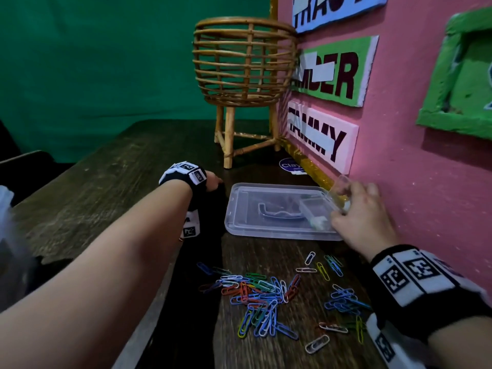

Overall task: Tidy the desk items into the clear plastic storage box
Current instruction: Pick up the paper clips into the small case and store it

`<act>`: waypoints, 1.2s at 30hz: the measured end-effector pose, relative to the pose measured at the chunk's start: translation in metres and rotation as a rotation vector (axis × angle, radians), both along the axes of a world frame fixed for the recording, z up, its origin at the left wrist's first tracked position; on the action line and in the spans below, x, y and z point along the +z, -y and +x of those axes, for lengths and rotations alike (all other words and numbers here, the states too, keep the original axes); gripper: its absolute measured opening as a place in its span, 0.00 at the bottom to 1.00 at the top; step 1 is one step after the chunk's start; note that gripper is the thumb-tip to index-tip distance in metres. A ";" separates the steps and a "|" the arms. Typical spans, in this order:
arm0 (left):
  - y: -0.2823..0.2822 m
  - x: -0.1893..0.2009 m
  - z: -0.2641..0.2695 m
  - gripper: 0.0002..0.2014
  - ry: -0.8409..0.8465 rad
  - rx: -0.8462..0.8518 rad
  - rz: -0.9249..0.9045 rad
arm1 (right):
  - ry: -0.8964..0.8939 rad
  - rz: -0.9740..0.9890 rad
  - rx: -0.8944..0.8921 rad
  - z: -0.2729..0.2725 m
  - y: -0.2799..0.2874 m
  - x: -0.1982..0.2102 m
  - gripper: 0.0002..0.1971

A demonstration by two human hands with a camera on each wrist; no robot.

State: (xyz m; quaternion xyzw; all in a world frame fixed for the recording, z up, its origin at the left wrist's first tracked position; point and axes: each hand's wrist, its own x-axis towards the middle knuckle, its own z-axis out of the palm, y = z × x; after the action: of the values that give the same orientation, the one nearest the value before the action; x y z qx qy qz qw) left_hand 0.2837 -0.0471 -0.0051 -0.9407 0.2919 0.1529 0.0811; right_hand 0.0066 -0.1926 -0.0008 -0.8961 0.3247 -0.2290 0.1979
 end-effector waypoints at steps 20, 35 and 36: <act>-0.075 0.007 -0.163 0.21 -0.523 -0.051 -0.301 | -0.029 -0.024 -0.044 -0.055 -0.029 0.007 0.21; -0.028 0.027 -0.159 0.06 -0.432 0.093 -0.588 | -0.127 0.037 -0.099 -0.090 -0.039 0.004 0.19; -0.028 0.026 -0.154 0.02 -0.318 0.152 -0.575 | -0.128 0.038 -0.102 -0.090 -0.038 0.004 0.20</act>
State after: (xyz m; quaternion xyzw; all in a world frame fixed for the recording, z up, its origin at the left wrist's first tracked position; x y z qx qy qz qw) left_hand 0.1298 -0.0188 0.0206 -0.9085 0.2613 0.2147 -0.2457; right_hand -0.0839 -0.1542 0.0035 -0.8872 0.3864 -0.1747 0.1819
